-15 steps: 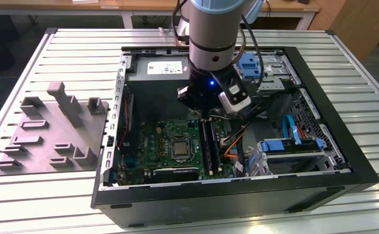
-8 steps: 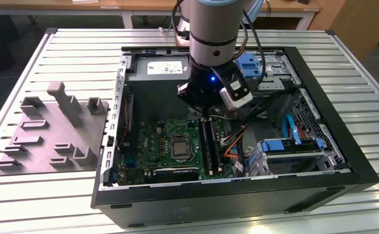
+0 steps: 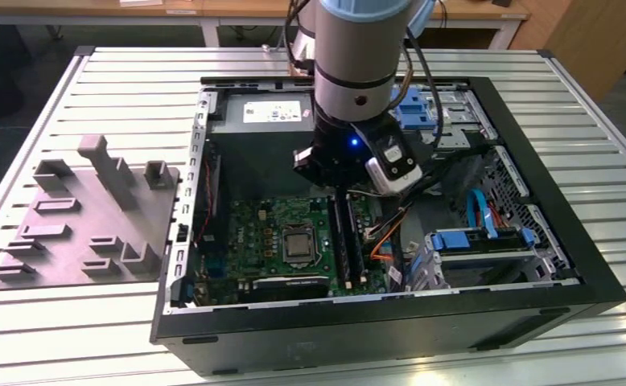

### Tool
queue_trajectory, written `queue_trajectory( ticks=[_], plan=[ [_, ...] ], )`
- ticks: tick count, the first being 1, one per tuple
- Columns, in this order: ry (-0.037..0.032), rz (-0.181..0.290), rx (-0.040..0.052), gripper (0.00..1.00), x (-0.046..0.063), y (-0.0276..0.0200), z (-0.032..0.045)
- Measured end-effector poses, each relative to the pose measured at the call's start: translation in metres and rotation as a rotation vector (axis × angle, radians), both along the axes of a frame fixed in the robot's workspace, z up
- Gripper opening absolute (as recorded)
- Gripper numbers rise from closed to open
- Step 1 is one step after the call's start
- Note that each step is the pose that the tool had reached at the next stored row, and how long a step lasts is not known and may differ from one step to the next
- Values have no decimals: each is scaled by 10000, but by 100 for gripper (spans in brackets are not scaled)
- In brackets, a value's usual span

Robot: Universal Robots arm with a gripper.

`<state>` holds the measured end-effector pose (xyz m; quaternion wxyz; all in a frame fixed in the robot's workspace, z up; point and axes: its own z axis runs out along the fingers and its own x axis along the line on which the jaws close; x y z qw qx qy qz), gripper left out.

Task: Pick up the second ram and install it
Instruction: 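Press down the second ram until it locks into place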

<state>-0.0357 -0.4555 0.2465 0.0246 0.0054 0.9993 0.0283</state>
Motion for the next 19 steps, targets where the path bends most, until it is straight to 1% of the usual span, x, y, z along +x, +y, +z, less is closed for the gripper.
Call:
queue_trajectory(
  ticks=[10,16,18,19],
  plan=[
    [0,0,-1,10,0,-384,-1],
    [0,0,-1,10,-1,-539,-1],
    [0,1,0,10,-1,-581,-2],
    [1,1,-2,10,-1,-593,-2]
  ],
)
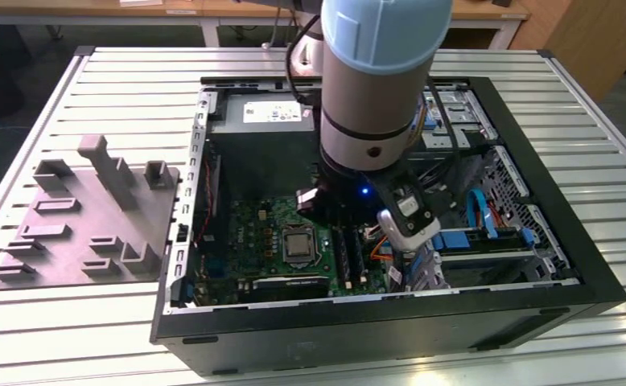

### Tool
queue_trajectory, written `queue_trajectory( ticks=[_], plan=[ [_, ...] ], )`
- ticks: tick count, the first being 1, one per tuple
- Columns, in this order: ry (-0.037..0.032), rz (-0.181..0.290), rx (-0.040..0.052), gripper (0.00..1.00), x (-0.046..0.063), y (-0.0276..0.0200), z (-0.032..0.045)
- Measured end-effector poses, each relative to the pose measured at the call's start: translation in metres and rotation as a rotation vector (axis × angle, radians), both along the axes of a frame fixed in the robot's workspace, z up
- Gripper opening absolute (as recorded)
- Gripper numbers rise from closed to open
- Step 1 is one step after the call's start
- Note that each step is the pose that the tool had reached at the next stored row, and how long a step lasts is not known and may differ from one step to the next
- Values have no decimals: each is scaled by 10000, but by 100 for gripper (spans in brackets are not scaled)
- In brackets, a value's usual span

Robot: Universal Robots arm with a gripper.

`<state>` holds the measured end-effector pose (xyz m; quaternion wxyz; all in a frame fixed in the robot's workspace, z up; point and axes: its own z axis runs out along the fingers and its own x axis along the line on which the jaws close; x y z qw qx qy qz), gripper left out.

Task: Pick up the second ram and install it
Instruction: 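Press down the second ram until it locks into place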

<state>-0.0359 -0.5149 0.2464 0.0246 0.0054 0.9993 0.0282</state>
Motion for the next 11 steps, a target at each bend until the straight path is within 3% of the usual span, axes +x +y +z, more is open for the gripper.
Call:
queue_trajectory(
  ticks=[7,11],
  plan=[
    [24,-1,1,10,0,-75,-21],
    [81,-5,1,10,0,-118,-56]
  ],
)
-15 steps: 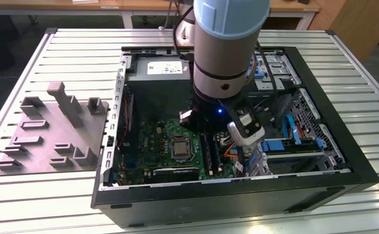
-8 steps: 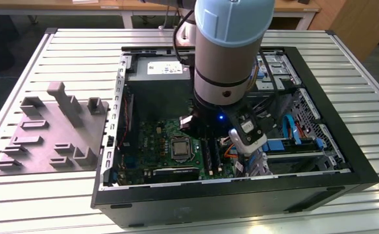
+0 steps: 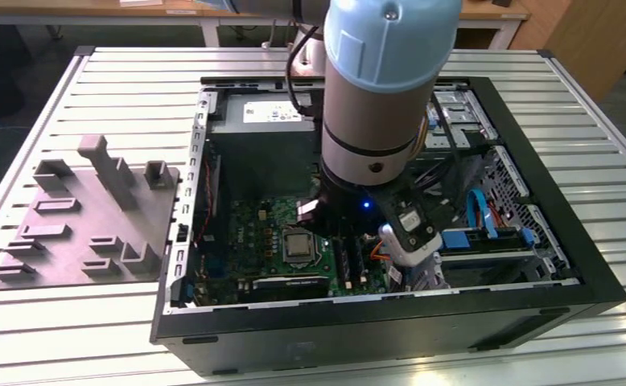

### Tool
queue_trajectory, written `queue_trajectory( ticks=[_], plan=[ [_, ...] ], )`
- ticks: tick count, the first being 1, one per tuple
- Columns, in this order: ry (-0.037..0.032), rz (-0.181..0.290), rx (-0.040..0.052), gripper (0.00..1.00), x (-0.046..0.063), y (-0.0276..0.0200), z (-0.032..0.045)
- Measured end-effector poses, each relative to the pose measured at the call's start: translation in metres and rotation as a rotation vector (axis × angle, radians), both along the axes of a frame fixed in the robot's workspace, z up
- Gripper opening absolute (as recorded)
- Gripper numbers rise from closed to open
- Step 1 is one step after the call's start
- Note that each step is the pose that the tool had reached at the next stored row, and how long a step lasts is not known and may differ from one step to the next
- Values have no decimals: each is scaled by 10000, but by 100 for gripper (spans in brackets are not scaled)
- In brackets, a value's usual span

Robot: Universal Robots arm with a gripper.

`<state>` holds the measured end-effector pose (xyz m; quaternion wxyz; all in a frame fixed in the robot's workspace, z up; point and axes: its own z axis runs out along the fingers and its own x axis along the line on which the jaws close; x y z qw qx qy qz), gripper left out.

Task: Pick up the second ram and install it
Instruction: 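Press down the second ram until it locks into place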

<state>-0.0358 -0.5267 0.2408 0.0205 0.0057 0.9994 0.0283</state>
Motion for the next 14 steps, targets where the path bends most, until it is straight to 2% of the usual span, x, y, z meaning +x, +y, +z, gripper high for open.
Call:
queue_trajectory(
  ticks=[7,14],
  plan=[
    [92,0,-1,10,19,-4,-86],
    [120,-1,0,10,32,-4,-117]
  ],
)
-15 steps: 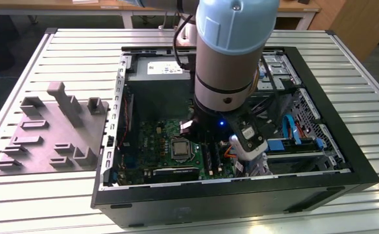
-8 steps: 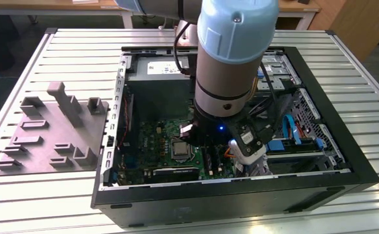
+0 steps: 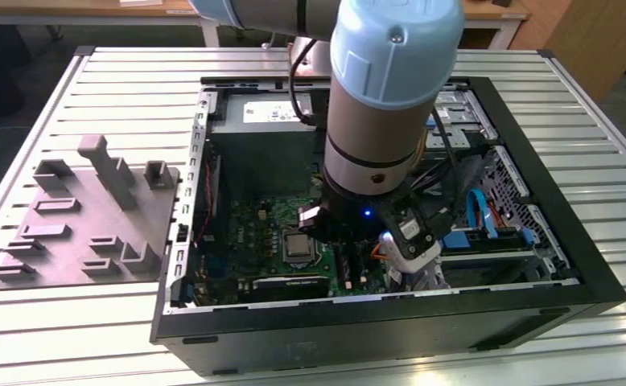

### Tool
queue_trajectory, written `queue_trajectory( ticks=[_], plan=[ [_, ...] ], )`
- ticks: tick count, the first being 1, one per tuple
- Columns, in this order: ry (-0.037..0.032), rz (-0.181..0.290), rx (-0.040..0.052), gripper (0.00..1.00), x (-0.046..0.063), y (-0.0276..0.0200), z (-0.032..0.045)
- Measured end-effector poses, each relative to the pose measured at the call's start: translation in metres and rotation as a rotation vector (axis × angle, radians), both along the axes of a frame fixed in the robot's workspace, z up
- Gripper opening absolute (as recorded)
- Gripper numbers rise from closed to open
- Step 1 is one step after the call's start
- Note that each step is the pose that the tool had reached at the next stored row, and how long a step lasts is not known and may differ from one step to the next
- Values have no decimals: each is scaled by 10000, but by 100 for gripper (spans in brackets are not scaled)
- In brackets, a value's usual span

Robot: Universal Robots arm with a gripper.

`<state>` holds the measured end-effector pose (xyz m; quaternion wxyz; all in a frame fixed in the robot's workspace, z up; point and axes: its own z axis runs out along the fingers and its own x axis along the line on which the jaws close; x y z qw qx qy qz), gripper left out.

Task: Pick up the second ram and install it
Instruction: 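Press down the second ram until it locks into place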

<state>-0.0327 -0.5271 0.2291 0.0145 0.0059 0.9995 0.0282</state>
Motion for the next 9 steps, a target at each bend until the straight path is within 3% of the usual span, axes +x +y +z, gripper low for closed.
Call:
queue_trajectory(
  ticks=[9],
  plan=[
    [6,1,2,10,1,0,-62]
  ],
)
